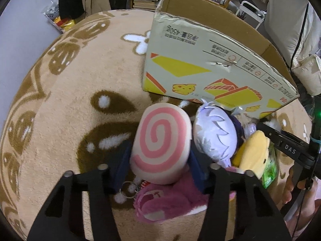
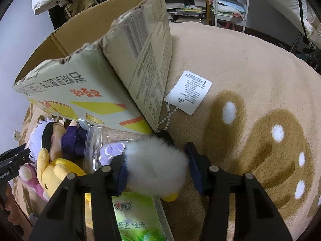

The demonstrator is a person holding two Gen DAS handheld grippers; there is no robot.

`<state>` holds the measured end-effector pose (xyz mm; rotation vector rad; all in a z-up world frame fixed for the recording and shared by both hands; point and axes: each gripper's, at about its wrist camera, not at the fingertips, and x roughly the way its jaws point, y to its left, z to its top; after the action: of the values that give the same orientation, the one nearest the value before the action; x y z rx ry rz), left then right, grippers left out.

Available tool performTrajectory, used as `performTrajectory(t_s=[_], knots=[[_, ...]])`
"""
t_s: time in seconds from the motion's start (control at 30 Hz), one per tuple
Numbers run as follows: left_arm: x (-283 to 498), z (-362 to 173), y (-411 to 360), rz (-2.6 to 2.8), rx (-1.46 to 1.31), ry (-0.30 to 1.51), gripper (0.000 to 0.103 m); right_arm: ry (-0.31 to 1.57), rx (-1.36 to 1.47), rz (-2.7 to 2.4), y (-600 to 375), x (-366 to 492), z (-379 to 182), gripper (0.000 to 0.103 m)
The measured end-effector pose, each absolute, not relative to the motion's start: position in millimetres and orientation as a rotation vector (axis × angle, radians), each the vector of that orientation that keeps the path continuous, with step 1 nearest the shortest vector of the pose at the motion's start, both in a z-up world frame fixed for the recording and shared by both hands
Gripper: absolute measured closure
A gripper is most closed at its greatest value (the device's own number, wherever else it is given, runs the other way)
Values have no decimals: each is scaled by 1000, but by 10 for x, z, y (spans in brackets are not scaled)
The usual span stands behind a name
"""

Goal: Organize soft objects
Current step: 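Lower the right tool onto the white pompom while the left tool lowers onto the pink-swirl cushion, then lift the white pompom with the right tool while the left tool lifts the pink-swirl cushion into the box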

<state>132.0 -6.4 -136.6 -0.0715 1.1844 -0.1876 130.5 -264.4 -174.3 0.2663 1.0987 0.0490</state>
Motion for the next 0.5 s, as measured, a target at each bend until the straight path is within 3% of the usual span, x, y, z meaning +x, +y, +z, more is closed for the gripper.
performTrajectory(t_s=[0.17,0.5], knots=[[1271,-1338,-104,-194,-49,1163,60,1097,270,65,-2642,1288,-1735,62],[1203,-1278,-124,-191,-30,1131,65,1076,258,73,-2598,1201,-1660,65]])
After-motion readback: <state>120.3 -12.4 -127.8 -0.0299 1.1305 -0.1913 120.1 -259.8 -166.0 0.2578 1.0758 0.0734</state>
